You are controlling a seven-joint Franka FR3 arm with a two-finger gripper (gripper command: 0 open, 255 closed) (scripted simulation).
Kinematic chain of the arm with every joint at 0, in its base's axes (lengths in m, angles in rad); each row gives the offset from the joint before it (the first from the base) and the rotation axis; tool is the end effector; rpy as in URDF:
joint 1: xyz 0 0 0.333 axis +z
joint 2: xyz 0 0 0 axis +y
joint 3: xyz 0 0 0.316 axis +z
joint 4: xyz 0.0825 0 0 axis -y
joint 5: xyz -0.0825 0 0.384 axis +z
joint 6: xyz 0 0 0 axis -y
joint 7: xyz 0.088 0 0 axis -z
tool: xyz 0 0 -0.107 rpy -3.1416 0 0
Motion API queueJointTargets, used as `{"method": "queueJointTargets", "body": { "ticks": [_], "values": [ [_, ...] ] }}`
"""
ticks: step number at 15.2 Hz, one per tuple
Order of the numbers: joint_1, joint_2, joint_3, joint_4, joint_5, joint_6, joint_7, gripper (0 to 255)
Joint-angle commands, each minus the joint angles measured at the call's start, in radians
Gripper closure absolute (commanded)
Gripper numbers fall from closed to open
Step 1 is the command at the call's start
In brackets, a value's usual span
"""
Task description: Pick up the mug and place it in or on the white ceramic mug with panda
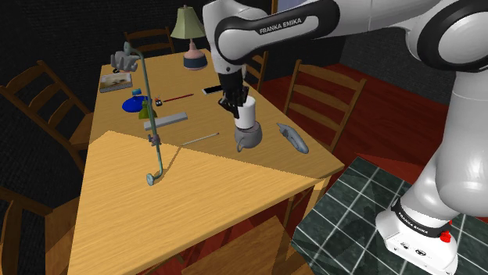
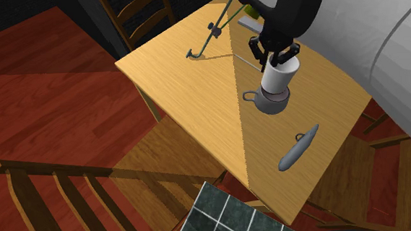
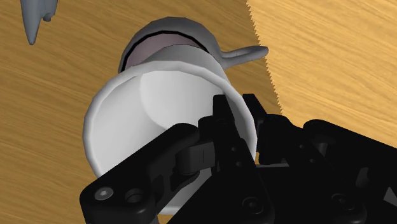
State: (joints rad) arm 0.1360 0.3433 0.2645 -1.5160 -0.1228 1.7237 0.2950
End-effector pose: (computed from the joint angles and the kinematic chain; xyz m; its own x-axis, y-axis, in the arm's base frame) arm 0.6082 0.2225 0.4611 0.9870 0.1179 -0.1091 0.1254 -0.9900 0.0645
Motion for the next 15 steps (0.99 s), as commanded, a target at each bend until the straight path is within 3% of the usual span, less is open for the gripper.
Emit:
{"method": "queueJointTargets", "body": {
  "ticks": [1,9,10,15],
  "values": [
    [-0.001,0.003,-0.001,-0.022,-0.001,0.026,0.002,255],
    [-0.001,0.004,-0.001,-0.028,-0.002,0.033,0.002,255],
    [-0.001,0.003,0.000,-0.029,-0.002,0.033,0.002,0],
    [-0.001,0.004,-0.001,-0.028,-0.002,0.033,0.002,0]
  ]
}}
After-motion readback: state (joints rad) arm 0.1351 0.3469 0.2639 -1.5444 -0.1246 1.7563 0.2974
